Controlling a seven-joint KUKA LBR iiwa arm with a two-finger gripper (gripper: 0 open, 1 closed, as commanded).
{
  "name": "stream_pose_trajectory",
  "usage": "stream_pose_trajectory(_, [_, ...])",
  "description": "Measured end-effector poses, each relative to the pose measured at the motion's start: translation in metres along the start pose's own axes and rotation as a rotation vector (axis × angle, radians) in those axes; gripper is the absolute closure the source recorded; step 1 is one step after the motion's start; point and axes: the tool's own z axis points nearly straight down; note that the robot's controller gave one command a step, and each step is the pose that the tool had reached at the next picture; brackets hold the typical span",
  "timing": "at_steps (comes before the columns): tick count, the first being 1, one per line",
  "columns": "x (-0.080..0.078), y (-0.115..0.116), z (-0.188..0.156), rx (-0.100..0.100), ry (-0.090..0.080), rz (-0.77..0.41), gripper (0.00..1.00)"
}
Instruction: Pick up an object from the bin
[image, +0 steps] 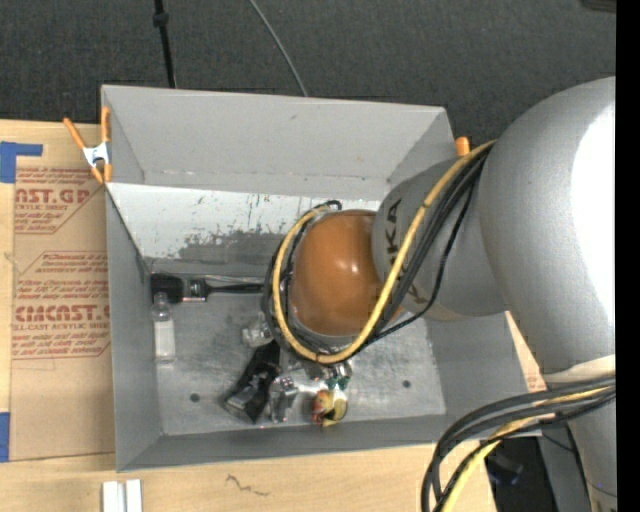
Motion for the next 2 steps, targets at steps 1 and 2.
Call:
stream_pose_trajectory(1, [-0.0061,0.0611,0.0162,0.006,0.020,-0.183,1.00])
stream_pose_trajectory(2, [-0.0061,0.0611,0.0162,0.006,0.020,-0.183,1.00])
